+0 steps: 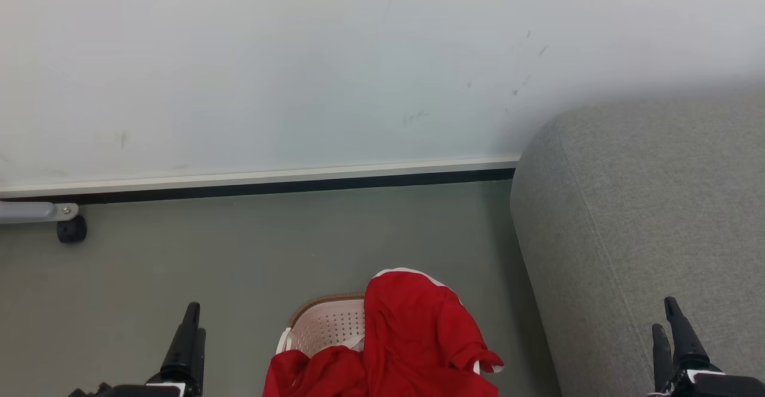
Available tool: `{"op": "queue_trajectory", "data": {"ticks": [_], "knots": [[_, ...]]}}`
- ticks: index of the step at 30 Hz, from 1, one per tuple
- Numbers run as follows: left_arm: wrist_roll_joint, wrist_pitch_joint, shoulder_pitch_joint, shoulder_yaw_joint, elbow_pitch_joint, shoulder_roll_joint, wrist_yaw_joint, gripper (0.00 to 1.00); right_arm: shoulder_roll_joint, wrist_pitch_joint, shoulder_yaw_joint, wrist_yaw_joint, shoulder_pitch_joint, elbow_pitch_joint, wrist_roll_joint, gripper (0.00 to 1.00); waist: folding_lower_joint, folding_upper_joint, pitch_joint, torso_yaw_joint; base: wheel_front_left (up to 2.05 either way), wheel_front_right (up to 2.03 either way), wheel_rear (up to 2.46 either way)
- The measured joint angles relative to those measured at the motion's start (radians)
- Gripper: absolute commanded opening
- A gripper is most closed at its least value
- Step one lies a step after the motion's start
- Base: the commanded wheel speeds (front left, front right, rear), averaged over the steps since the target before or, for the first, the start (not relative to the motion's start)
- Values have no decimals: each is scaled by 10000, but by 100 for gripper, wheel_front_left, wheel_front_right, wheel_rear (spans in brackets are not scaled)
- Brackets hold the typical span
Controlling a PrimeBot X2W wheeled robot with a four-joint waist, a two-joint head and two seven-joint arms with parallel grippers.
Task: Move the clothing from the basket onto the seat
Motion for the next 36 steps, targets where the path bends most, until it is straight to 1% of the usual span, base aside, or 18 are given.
{"op": "queue_trajectory", "data": {"ticks": [4,9,14,23,32,36], "knots": [[270,-132,0,-165,-2,0,44,100,-127,-184,165,0,21,-132,-529,100,0,0,34,-9,0,0,0],[821,-322,-4,-320,-6,6,182,100,-493,-403,458,-6,79,-290,-1294,100,0,0,80,-27,0,0,0],[1651,-479,-22,-527,-12,29,437,100,-832,-573,802,-173,138,-431,-2282,100,0,0,112,-37,0,0,0],[3022,-803,-36,-945,-36,182,708,100,-1193,-918,1344,-341,165,-571,-3747,100,0,0,128,-90,0,0,0],[4311,-1156,-37,-1290,-59,357,959,100,-1544,-1262,1850,-412,164,-671,-5030,100,0,0,97,-192,0,0,0],[4629,-1244,-35,-1398,-71,405,1009,100,-1636,-1358,1979,-443,163,-694,-5400,100,0,0,77,-236,0,0,0]]}}
